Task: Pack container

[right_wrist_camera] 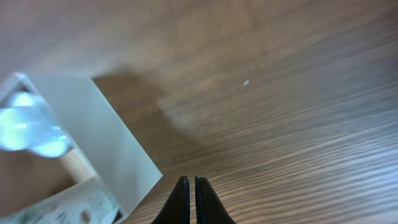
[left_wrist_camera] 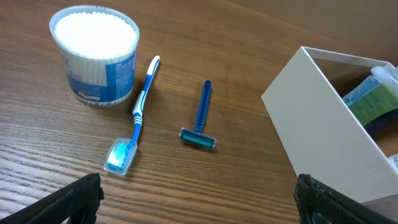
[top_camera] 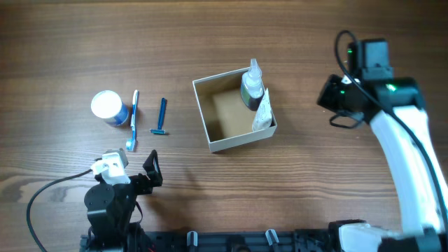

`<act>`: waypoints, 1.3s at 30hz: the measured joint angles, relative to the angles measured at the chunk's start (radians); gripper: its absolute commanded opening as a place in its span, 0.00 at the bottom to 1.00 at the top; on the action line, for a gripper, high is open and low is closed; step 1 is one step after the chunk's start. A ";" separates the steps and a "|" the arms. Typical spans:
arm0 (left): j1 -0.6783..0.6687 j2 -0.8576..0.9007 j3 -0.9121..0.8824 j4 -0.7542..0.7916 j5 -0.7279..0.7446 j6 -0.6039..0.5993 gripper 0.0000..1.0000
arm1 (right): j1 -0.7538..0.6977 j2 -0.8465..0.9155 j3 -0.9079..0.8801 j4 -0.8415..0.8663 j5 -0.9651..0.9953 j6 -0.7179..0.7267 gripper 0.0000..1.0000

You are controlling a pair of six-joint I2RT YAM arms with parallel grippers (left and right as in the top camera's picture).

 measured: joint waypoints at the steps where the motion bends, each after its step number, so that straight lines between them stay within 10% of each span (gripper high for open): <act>1: 0.000 0.000 0.000 0.000 0.000 0.000 1.00 | 0.000 0.039 -0.012 0.013 -0.017 -0.001 0.04; 17: 0.000 0.000 0.000 0.000 0.000 0.000 1.00 | 0.021 0.301 -0.076 0.094 -0.555 -0.250 0.04; 31: 0.000 0.000 0.000 0.000 0.000 0.000 1.00 | 0.117 0.301 -0.076 0.109 -0.604 -0.268 0.04; 39: 0.000 0.000 0.000 0.010 0.000 0.000 1.00 | 0.098 0.041 0.015 0.146 -0.188 -0.209 0.36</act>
